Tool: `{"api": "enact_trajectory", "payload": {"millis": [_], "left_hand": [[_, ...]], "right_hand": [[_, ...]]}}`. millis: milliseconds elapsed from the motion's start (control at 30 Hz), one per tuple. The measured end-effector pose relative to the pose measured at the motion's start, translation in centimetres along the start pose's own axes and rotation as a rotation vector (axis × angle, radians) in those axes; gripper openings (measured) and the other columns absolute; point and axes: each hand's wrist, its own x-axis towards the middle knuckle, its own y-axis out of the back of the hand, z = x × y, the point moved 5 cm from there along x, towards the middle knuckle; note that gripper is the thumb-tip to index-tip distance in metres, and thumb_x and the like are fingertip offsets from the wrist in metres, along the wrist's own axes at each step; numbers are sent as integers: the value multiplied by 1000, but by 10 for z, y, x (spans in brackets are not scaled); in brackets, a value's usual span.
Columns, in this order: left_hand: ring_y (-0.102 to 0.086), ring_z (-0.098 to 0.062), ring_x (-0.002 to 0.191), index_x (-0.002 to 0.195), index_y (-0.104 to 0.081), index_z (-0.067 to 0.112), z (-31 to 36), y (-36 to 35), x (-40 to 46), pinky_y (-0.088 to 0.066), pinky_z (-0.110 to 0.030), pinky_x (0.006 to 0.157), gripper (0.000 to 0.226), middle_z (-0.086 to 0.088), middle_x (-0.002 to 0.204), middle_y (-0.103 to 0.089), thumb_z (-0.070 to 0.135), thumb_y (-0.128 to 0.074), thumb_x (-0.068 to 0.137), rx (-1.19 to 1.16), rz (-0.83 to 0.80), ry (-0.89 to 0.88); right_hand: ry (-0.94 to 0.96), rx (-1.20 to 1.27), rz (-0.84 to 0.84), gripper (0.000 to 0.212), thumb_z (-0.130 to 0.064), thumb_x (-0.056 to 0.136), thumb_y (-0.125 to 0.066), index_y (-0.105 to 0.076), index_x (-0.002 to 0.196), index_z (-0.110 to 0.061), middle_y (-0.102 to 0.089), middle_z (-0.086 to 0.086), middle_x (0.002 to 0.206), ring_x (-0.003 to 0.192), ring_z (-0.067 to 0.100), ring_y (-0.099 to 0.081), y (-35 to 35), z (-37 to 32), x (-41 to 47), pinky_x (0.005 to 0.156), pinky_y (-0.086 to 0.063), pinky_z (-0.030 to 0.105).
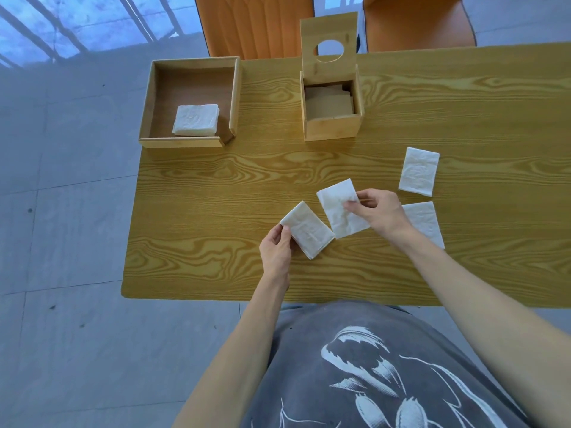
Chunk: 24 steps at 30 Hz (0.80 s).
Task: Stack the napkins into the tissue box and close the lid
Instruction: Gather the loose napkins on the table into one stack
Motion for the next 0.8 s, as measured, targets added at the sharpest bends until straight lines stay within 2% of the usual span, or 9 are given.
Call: {"api": "enact_trajectory", "payload": {"millis": [100,233,333,400,467,567,733,800], "left_hand": [[-66,-25,99,124,-65,4,3,-1,-2,-50,-54,101,29,-17,117,-71,17,-56,100,19,-13,-14],[-67,-36,112,116,-70,10,3,0,-1,-50,-55,101,25,-16,115,-73,23,-58,99,38,-47,-29],[-70,-30,100,103,-72,17,12,-3,-3,-56,-47,92,20,-12,105,-74,18,-52,102,47,-89,-32],[-70,-23,93,103,-71,18,16,-5,-2,-59,-39,85,20,-10,101,-74,18,-51,103,42,-125,-22],[-71,-20,90,107,-71,16,19,-5,-1,-61,-34,82,19,-10,102,-74,19,-52,102,41,-145,-14],[-70,-23,94,116,-69,11,18,-5,0,-59,-38,87,24,-12,105,-73,21,-53,102,46,-153,14],[-71,-23,88,99,-73,15,18,-10,3,-59,-40,85,30,-9,95,-75,35,-51,102,12,-162,60],[-71,-21,87,102,-73,14,19,-13,3,-59,-39,83,28,-9,96,-75,37,-58,98,26,-179,53]], "right_hand": [[-19,127,-88,24,-24,81,-80,-75,100,-10,-76,2,91,81,9,-68,-15,-3,-5,71,-53,17],[-43,151,-180,15,-23,81,-80,-75,94,-17,-74,-5,83,68,-3,-66,-37,0,-7,61,-48,10],[-56,151,-201,13,-19,82,-78,-74,95,-16,-73,-6,82,64,-6,-64,-49,4,-5,59,-47,10],[-56,142,-203,16,-16,83,-78,-74,97,-11,-72,-5,81,63,-8,-63,-55,5,-3,59,-47,8],[-61,127,-205,15,-16,82,-79,-74,95,-13,-72,-5,80,66,-2,-64,-59,4,-2,61,-48,11],[-69,94,-183,12,-21,78,-82,-74,87,-22,-75,-3,81,75,9,-66,-61,6,3,68,-49,22],[-34,-38,-105,14,-27,76,-83,-75,87,-26,-76,-1,87,81,14,-69,-60,9,6,75,-54,32],[-25,-106,-71,20,-25,77,-83,-75,95,-20,-74,0,88,83,15,-69,-57,8,4,78,-55,31]]}}
